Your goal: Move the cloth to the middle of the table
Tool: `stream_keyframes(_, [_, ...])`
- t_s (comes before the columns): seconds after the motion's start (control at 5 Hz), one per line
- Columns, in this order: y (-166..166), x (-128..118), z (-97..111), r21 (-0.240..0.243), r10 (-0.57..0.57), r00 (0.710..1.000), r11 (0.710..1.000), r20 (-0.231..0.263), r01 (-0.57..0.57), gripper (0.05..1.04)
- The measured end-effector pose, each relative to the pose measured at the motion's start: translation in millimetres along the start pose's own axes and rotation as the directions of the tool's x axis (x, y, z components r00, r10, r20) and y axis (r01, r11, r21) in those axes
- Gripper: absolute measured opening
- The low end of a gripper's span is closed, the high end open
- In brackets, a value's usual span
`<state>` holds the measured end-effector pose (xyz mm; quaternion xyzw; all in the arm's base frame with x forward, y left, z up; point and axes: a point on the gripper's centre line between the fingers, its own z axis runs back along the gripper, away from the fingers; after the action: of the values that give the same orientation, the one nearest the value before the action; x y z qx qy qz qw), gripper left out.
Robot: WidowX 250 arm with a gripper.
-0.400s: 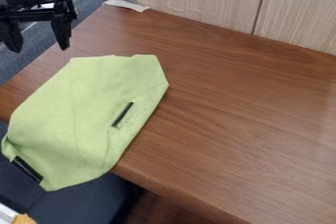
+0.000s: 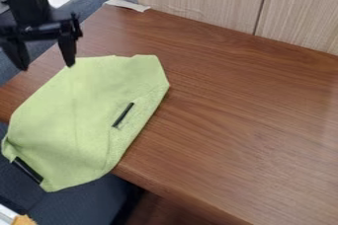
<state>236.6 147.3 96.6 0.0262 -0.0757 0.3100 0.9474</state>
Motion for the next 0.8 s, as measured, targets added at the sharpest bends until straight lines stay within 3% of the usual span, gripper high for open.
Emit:
stream_keyframes(0.4, [-9.5, -1.0, -42.9, -0.022, -0.001, 0.999, 1.000, -0.039, 0.000, 1.000])
stream_keyframes(0.6, [-16.9, -2.3, -64.0, -0.071, 0.003, 0.999, 0.997, -0.045, -0.006, 1.000])
stream_keyframes(0.8, [-20.0, -2.4, -80.0, -0.084, 0.022, 0.998, 0.996, -0.058, -0.026, 1.001])
